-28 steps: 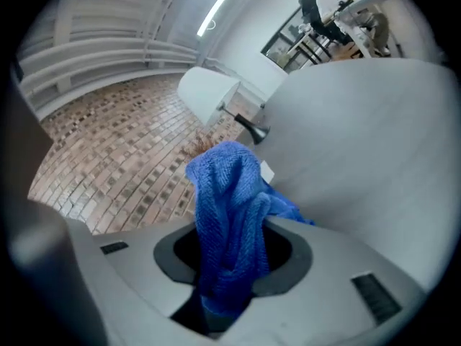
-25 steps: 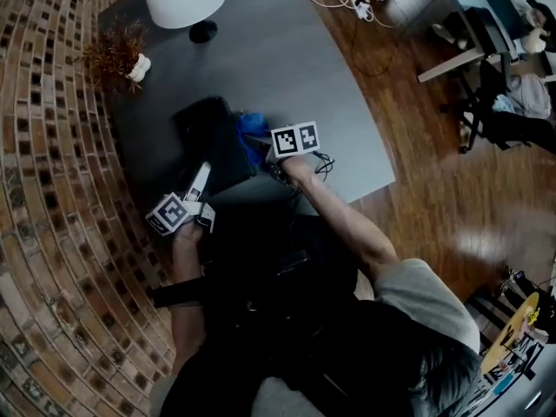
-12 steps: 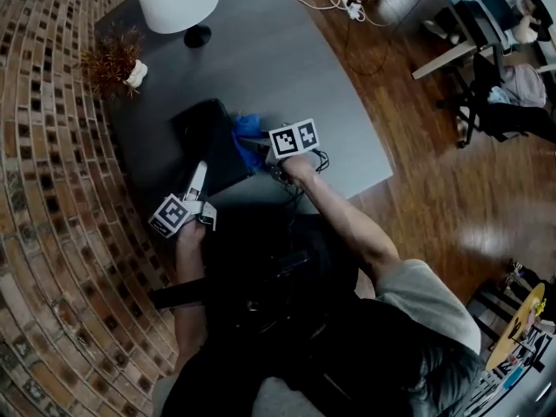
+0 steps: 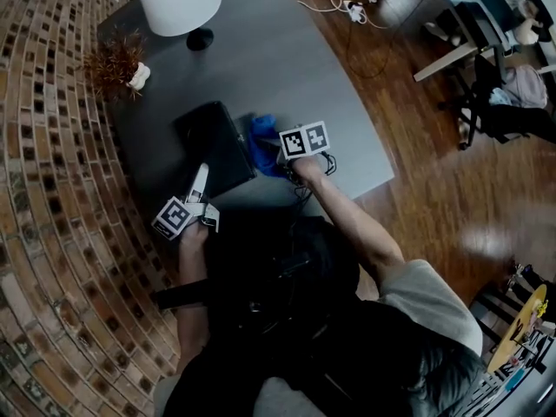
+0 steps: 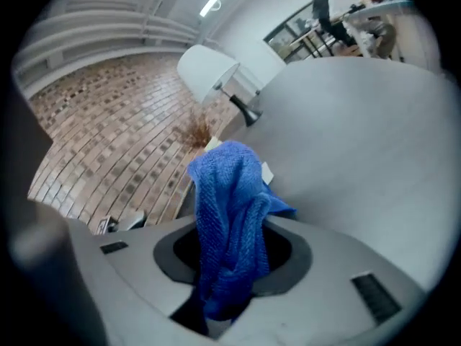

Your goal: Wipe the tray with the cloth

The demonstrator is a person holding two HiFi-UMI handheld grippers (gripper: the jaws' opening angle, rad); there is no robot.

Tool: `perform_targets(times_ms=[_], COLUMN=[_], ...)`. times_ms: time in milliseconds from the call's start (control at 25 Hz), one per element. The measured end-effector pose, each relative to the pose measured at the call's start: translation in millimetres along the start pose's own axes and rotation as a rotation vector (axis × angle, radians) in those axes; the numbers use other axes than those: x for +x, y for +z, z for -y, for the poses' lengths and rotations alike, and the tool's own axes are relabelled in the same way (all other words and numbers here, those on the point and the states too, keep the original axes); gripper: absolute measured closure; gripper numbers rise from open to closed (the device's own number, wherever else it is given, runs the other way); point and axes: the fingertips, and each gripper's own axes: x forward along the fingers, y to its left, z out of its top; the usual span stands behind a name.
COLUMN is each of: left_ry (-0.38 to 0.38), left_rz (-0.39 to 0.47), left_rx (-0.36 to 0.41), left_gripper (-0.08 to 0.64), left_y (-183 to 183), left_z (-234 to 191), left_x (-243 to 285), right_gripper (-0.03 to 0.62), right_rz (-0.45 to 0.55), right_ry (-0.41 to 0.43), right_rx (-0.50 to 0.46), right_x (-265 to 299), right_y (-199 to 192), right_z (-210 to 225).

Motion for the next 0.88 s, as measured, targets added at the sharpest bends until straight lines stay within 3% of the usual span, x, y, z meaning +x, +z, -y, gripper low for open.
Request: perform_targets(times_ms=[80, 240, 360, 440, 520, 600, 760, 880], left_ry=[0.003, -0.004, 0.004, -0.008, -0.018, -0.037, -0.053, -0.105], left_rz=[-0.003, -0.006, 0.003, 0.006, -0.002, -0.018, -0.067, -0.089], left_rx=[0.025, 0.086, 0.092, 0.079, 0.074, 0.075, 0.188, 0.263], left_gripper=[0.212, 0.213, 0.212, 0.213, 0.212, 0.213, 0.213, 0.213], left_y=[0, 1, 5, 3, 1, 0, 0, -7], left_z=[0, 2, 2, 3, 4, 9, 20, 37], left_x=[0, 1, 0, 1, 0, 2, -4, -4], right_gripper=[0.463, 0.463, 0.463, 0.463, 0.463, 0.463, 0.457, 0.434], right_rz=[0.026, -0.073, -0.217, -0.354, -0.429, -0.369, -0.165, -0.254], right_ry=[-0.019, -0.026, 0.03, 0.08, 0.088, 0.034, -0.183, -0.404], right_rx=[0.044, 0.054, 0.061, 0.005, -0.068, -0.088, -0.104, -0.335], right_x=[23, 29, 5, -17, -46, -83, -173, -222], right_y=[9, -30, -82, -124, -146, -132, -66, -59], right_z=[5, -3, -15, -25, -26, -11, 41, 76])
